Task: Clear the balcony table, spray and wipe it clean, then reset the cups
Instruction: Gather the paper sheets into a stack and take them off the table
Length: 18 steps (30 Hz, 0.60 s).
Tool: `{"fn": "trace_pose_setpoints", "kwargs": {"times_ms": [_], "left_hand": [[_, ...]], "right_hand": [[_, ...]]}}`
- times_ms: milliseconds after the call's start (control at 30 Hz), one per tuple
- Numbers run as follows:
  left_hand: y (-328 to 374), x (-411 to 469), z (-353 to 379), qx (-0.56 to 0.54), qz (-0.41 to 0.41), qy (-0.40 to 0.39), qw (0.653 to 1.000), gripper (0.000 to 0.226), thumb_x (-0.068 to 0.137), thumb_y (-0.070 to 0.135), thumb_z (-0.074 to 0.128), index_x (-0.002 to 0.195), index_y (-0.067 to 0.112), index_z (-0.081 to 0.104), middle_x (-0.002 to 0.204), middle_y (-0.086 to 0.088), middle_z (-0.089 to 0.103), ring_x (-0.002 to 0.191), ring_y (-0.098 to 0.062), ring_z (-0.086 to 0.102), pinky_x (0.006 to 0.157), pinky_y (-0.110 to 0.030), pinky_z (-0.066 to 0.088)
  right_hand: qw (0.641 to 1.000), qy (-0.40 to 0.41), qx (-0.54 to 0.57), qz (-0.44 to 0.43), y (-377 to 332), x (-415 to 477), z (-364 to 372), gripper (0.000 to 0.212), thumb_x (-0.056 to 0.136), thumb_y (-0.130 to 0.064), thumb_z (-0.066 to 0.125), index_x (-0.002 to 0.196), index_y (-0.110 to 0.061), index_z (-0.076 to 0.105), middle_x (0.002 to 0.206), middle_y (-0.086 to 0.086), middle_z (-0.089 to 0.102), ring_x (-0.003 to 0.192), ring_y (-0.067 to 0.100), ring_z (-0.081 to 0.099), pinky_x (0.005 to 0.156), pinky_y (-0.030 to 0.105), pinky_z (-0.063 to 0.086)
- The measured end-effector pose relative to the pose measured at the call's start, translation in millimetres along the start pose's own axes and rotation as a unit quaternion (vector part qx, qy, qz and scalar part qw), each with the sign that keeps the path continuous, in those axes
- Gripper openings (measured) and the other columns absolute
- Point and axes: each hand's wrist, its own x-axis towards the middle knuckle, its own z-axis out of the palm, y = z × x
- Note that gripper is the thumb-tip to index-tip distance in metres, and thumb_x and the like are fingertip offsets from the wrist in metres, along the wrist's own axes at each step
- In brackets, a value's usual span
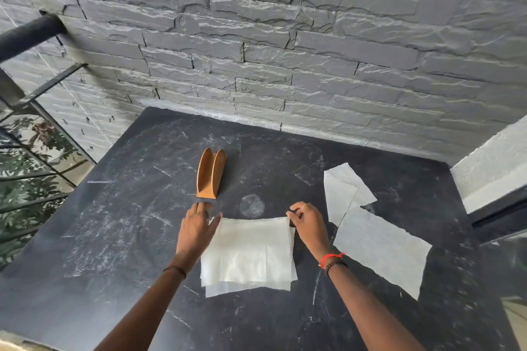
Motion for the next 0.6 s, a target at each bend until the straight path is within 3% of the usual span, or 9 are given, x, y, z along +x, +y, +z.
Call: {"fn": "trace_pose_setpoints", "kwargs": {"times_ms": [133, 300, 467, 600], "left_hand": [[43.5, 14.5, 7.9, -0.085, 0.037, -0.042, 0.995, 0.012, 0.097, 0.029, 0.051, 0.095, 0.018, 0.053, 0.091, 0.003, 0.052, 0.078, -0.017, 0.053, 0.067, -0.032, 0.041], [99.0, 32.6, 49.6, -0.114, 0.048, -0.113, 0.986, 0.019, 0.097, 0.023, 0.052, 0.094, 0.007, 0.061, 0.092, -0.006, 0.059, 0.08, -0.024, 0.059, 0.071, -0.029, 0.04], [154.5, 43.4, 95.3, -0.131, 0.045, -0.182, 0.974, 0.021, 0.096, 0.015, 0.054, 0.097, -0.001, 0.068, 0.1, -0.017, 0.063, 0.094, -0.032, 0.061, 0.081, -0.027, 0.038], [186.8, 50.9, 125.1, -0.145, 0.035, -0.213, 0.966, 0.018, 0.094, 0.013, 0.054, 0.098, 0.002, 0.068, 0.103, -0.014, 0.064, 0.097, -0.03, 0.062, 0.086, -0.03, 0.043]], "right_hand": [[0.996, 0.068, 0.029, 0.054, 26.4, 17.8, -29.0, 0.012, 0.088, -0.012, 0.056, 0.083, -0.014, 0.067, 0.081, 0.003, 0.071, 0.08, 0.021, 0.066, 0.074, 0.032, 0.051], [0.983, 0.141, -0.001, 0.118, 65.6, 47.7, -71.9, 0.023, 0.091, -0.003, 0.046, 0.091, -0.002, 0.069, 0.093, 0.021, 0.069, 0.092, 0.037, 0.061, 0.08, 0.04, 0.047], [0.981, 0.098, -0.088, 0.143, 88.9, 76.9, -94.6, 0.043, 0.088, -0.022, 0.035, 0.092, 0.007, 0.066, 0.095, 0.027, 0.067, 0.096, 0.041, 0.059, 0.088, 0.041, 0.042], [0.975, 0.054, -0.111, 0.183, 97.5, 93.6, -97.7, 0.04, 0.088, -0.031, 0.059, 0.082, 0.009, 0.064, 0.092, 0.027, 0.066, 0.093, 0.04, 0.06, 0.081, 0.037, 0.042]]}}
